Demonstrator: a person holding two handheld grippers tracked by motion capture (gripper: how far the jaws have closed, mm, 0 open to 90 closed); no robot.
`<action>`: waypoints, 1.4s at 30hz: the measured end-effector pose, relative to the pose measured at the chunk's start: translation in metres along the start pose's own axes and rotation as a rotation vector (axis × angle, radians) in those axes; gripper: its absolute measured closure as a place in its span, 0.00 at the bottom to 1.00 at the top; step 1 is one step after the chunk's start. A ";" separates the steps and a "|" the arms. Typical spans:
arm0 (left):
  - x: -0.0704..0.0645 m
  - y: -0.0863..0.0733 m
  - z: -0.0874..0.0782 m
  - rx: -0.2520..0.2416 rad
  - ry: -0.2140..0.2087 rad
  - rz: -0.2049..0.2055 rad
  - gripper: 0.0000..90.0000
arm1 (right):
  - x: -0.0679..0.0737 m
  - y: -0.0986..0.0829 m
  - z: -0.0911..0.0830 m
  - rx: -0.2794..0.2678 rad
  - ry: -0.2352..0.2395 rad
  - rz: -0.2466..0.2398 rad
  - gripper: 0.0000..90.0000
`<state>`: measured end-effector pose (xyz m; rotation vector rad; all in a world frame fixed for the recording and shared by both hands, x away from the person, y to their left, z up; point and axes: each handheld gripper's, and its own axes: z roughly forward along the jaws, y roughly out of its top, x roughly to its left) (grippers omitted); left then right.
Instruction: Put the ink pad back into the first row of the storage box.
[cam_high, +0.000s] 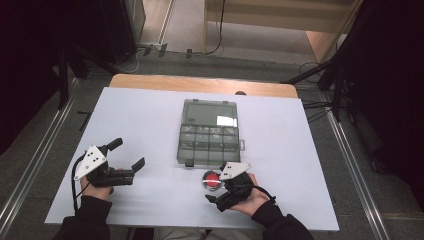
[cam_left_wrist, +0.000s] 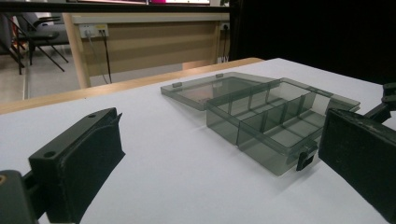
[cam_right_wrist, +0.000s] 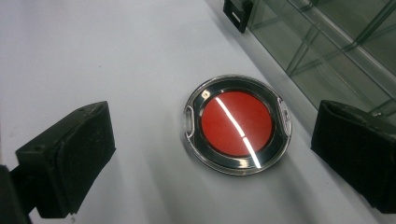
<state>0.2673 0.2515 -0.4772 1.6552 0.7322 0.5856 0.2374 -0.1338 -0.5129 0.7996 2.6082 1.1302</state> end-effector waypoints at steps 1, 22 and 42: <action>0.000 0.000 0.000 -0.001 -0.001 -0.001 0.00 | 0.000 0.000 0.000 0.000 0.000 0.000 0.01; 0.000 0.000 0.000 -0.007 0.001 -0.007 0.00 | -0.005 0.007 0.017 0.086 -0.041 0.005 0.16; 0.000 0.000 0.000 -0.005 0.000 -0.006 0.00 | -0.004 0.011 0.017 0.104 -0.069 0.039 0.34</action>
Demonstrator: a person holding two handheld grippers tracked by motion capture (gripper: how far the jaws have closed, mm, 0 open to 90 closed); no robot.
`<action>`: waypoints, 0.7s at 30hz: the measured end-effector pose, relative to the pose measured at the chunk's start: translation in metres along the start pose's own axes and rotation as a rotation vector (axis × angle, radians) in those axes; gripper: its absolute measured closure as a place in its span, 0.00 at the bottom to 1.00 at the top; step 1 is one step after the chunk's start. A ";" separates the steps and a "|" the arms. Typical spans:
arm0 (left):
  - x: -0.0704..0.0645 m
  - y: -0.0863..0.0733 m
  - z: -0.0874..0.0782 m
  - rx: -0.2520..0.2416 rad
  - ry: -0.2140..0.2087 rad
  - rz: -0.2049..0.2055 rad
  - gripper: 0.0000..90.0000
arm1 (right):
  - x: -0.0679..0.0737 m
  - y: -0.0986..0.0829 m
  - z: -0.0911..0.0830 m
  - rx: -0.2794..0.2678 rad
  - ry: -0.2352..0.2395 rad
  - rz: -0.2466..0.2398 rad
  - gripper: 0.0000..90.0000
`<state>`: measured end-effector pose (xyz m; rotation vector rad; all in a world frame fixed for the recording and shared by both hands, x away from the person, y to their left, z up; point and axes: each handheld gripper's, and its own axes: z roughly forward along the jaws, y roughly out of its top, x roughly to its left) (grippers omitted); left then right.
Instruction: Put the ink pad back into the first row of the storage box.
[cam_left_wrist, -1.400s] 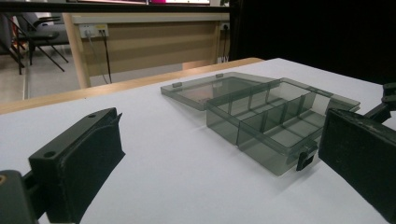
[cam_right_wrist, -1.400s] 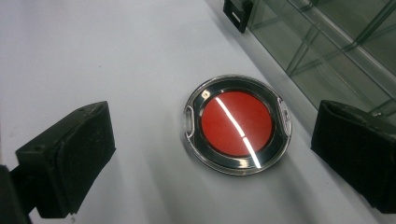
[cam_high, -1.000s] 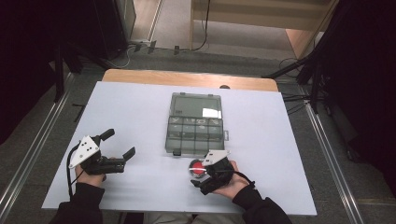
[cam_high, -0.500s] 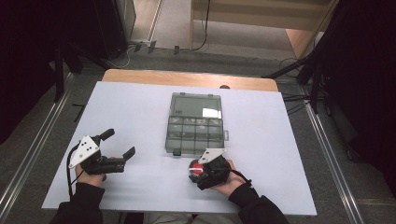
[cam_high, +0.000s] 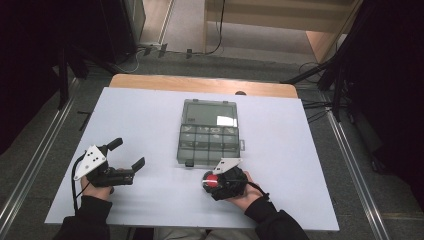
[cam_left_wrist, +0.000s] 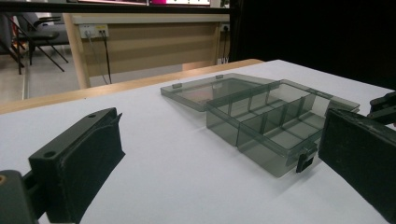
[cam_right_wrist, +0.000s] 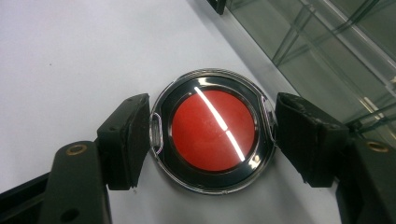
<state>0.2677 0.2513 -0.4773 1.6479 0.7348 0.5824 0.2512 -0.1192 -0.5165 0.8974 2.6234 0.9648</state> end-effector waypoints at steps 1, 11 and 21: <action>0.000 0.000 0.000 0.000 0.000 -0.001 0.00 | 0.000 0.000 0.000 0.000 0.000 0.000 0.34; 0.000 0.000 0.000 -0.003 0.000 -0.004 0.00 | 0.006 0.008 -0.006 -0.008 0.012 -0.015 0.34; 0.000 0.000 0.000 -0.001 -0.002 -0.005 0.00 | 0.005 0.018 -0.013 -0.043 0.007 -0.006 0.34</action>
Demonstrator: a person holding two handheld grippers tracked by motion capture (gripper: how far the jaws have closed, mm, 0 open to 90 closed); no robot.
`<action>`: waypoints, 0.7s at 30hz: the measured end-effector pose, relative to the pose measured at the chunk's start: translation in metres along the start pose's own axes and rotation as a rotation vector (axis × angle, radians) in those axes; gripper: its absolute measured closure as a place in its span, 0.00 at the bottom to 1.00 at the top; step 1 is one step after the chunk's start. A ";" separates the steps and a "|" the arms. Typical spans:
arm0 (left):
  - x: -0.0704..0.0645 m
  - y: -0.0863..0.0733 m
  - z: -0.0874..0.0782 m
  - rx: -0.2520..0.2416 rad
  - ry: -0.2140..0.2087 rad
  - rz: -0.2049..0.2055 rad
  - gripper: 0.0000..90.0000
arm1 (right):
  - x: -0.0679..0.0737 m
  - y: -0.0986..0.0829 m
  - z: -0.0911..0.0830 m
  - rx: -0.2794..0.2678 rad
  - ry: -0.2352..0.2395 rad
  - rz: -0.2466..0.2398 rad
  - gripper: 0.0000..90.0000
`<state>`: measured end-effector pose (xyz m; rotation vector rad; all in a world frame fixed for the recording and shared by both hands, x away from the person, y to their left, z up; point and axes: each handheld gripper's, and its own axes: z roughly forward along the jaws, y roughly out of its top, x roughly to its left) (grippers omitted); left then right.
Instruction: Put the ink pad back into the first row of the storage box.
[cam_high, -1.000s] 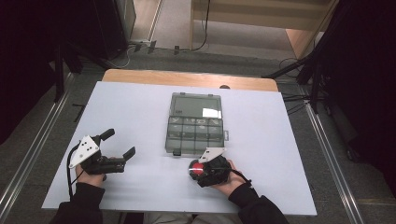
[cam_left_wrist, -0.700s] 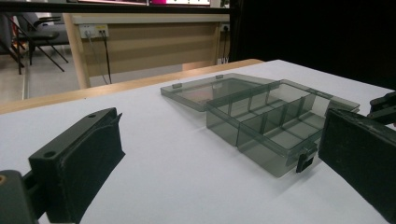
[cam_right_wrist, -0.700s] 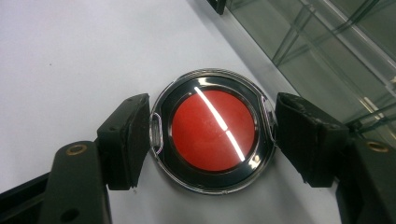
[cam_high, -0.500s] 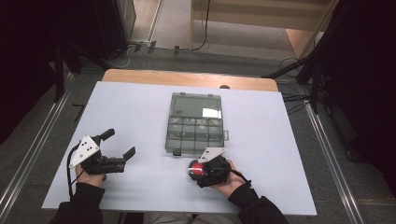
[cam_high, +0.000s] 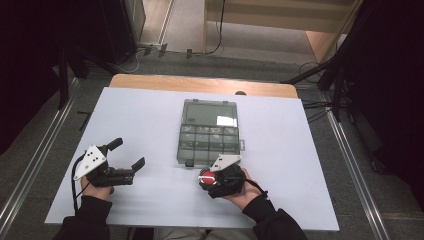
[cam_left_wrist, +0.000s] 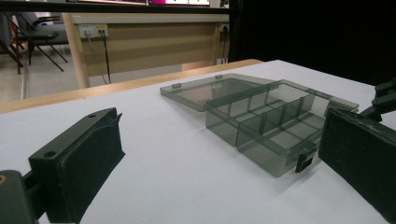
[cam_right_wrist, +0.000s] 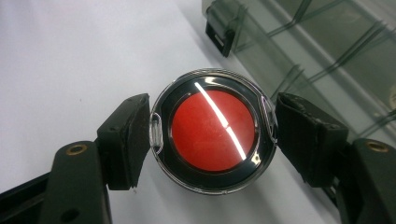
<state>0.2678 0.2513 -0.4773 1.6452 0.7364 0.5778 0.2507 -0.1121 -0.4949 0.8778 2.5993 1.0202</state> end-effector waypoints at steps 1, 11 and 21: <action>0.000 0.000 0.000 0.001 0.000 0.001 0.00 | -0.001 0.001 -0.001 -0.004 -0.004 0.005 0.34; 0.000 0.000 0.000 0.002 0.000 0.001 0.00 | -0.008 0.011 -0.007 -0.042 -0.024 0.021 0.34; 0.000 0.000 0.000 0.000 -0.003 -0.001 0.00 | -0.015 0.028 -0.015 -0.060 -0.046 0.012 0.34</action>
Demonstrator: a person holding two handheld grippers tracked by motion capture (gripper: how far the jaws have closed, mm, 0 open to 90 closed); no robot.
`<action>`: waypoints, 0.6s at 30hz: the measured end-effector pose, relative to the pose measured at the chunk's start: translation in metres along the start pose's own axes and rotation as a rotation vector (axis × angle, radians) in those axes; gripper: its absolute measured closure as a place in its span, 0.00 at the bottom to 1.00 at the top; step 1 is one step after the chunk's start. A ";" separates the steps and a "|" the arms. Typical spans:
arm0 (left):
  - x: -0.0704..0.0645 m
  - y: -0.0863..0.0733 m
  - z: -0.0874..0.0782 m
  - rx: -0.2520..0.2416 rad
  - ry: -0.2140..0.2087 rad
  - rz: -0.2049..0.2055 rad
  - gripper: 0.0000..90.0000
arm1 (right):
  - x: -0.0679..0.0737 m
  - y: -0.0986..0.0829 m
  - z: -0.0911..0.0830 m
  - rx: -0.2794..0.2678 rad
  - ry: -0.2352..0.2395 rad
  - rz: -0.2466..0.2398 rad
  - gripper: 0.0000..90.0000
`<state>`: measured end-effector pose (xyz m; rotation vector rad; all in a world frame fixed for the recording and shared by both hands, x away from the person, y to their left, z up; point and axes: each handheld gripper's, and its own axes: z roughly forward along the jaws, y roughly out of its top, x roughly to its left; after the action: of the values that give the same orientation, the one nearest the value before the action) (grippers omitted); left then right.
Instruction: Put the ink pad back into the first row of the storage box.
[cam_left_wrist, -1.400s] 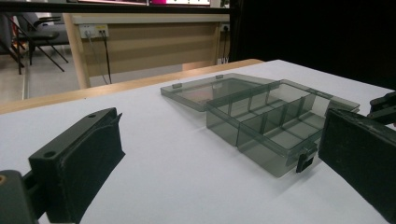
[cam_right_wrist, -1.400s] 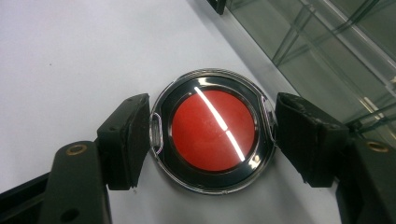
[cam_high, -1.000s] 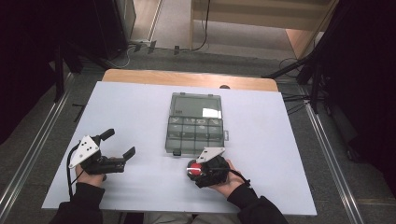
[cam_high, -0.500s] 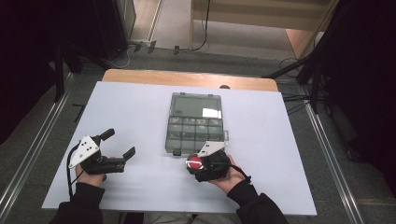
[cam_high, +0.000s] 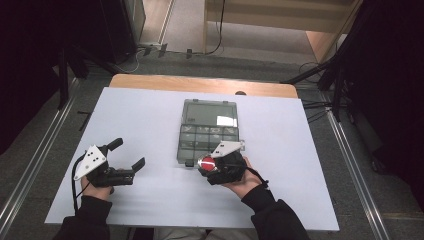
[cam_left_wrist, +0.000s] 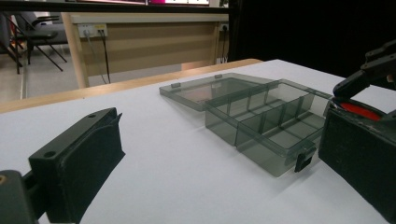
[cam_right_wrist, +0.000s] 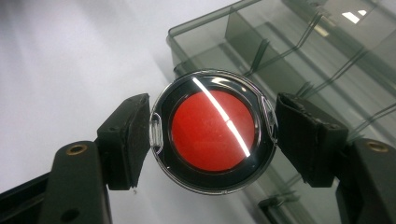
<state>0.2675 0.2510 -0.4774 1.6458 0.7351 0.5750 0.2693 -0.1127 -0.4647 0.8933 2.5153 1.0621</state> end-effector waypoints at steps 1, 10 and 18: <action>0.000 0.000 0.000 0.001 0.001 0.001 0.00 | -0.001 0.002 -0.001 -0.003 -0.002 0.001 0.34; 0.000 0.000 0.000 0.001 -0.001 0.001 0.00 | -0.014 0.015 -0.003 -0.011 -0.032 0.013 0.34; 0.000 0.000 0.000 0.002 -0.002 0.000 0.00 | -0.030 0.022 0.000 -0.003 -0.061 0.036 0.34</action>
<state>0.2677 0.2513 -0.4774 1.6474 0.7346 0.5726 0.3020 -0.1192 -0.4485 0.9593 2.4559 1.0335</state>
